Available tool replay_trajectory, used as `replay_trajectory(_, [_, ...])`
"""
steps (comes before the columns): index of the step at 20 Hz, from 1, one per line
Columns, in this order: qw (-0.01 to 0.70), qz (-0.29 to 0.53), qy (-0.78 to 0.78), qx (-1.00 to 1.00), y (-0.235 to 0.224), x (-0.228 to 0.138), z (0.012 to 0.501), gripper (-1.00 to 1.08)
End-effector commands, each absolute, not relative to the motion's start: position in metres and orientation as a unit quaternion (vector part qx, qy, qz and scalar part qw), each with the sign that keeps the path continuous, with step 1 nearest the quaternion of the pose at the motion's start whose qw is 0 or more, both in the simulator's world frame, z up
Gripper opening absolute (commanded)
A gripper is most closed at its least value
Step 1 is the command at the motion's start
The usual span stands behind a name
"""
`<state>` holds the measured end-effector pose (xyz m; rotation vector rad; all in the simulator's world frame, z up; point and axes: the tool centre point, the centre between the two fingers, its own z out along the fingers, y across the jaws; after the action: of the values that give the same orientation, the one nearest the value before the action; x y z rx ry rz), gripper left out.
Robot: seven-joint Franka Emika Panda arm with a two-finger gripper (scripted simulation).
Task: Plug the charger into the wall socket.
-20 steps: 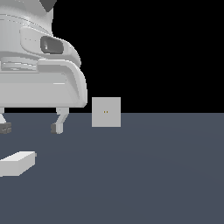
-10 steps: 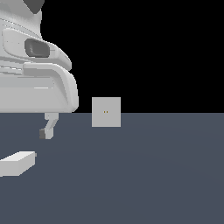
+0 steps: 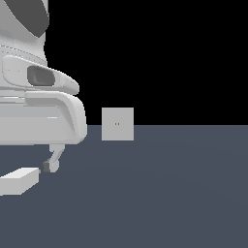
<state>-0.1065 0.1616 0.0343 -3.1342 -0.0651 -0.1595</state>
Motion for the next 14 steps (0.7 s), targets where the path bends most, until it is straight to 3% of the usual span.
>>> replay_trajectory(1, [0.001, -0.051, -0.021, -0.998, 0.162, -0.107, 0.024, 1.0])
replay_trajectory(8, [0.001, -0.051, -0.02, -0.998, 0.162, -0.106, 0.012, 1.0])
replay_trajectory(9, [0.001, -0.051, -0.02, -0.998, 0.162, -0.106, 0.012, -1.0])
replay_trajectory(14, [0.001, -0.051, -0.02, -0.998, 0.162, -0.106, 0.012, -1.0])
